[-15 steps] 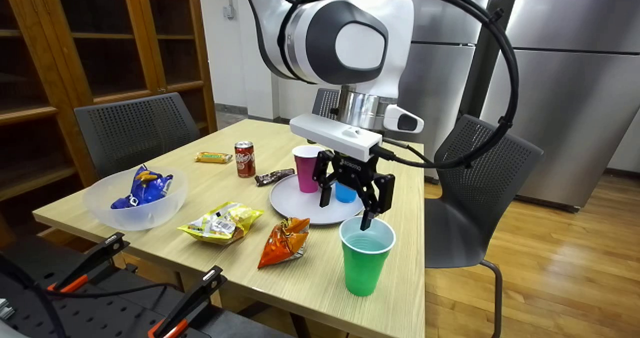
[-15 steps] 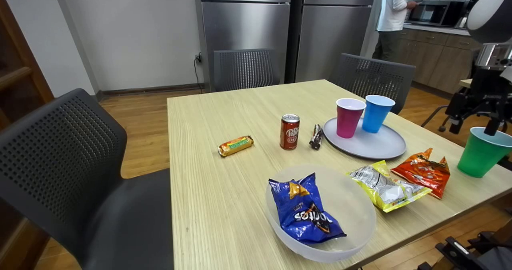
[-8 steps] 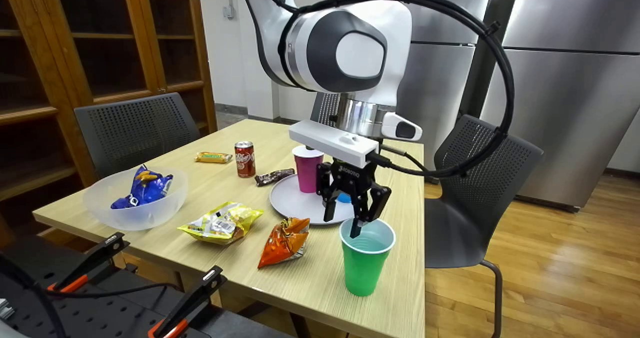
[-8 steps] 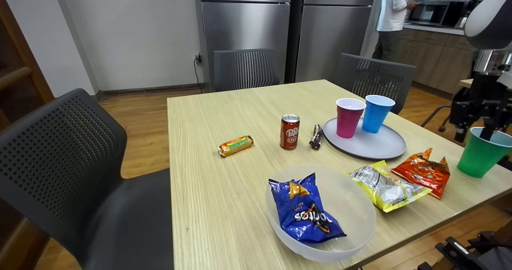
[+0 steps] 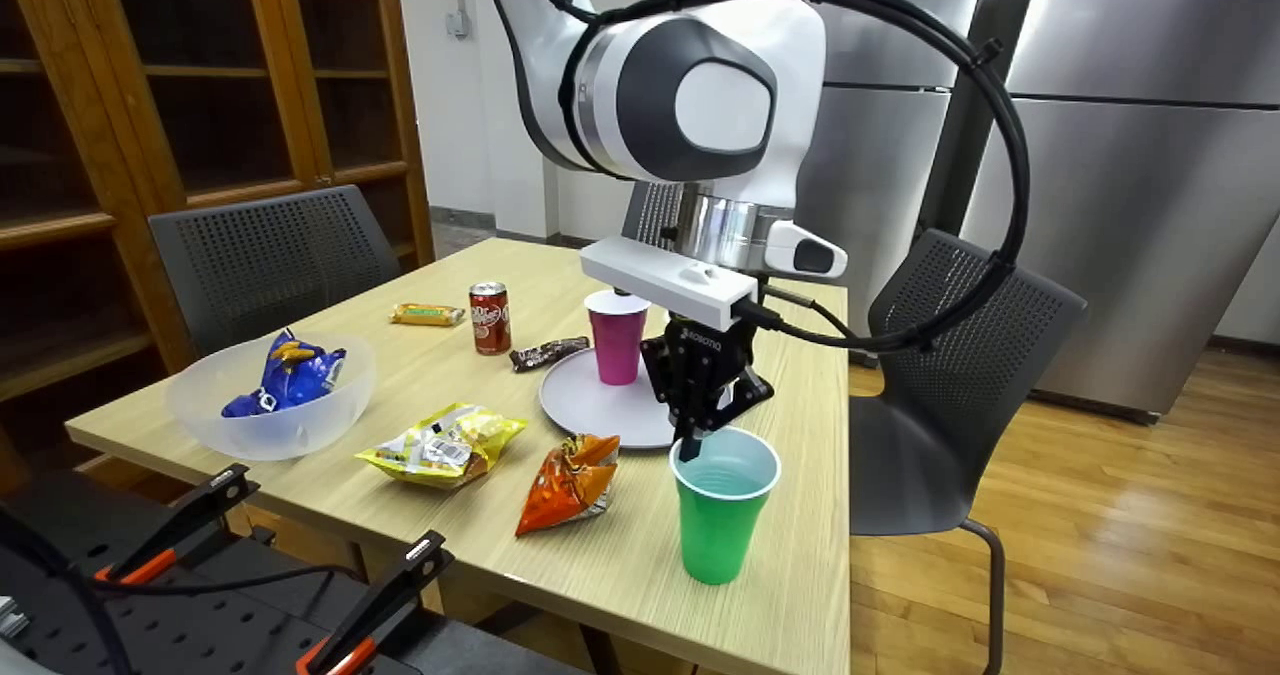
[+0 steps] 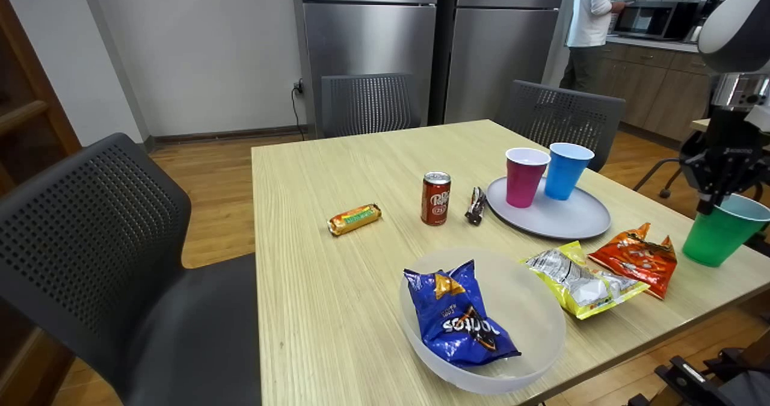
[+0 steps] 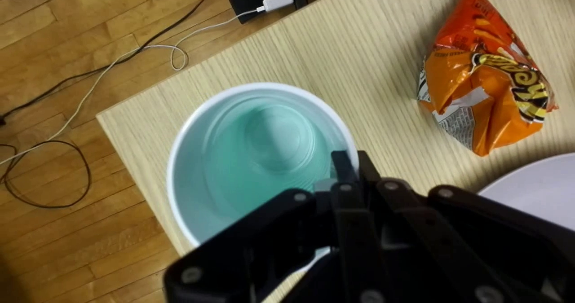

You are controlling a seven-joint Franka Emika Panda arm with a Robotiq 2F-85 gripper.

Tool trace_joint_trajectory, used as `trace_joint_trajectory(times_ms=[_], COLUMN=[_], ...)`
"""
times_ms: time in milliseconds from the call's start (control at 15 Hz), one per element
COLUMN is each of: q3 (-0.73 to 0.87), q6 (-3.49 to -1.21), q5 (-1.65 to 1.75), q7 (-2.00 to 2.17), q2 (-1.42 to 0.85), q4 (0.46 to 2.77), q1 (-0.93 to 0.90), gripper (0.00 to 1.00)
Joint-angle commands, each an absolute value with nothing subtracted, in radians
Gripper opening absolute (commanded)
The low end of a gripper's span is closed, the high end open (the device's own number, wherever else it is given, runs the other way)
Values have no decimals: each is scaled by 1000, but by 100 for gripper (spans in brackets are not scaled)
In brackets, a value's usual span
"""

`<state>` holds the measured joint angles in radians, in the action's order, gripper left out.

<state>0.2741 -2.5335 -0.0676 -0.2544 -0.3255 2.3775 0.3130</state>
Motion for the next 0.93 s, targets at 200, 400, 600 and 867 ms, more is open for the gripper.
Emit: trace_joint_trajectory(times_ms=[200,400,600,867], q3=[271,266,262,250], q6=[-2529,-2541,-2555,-2565], q5=[-40,-36,-27,4], q7=[-200,-191,-172,-133], q2=[-268,-232,-198,-171], q4=[2395,2410,2420,2420], q1=[308,293,269,227], gripper=[1,1,1,1])
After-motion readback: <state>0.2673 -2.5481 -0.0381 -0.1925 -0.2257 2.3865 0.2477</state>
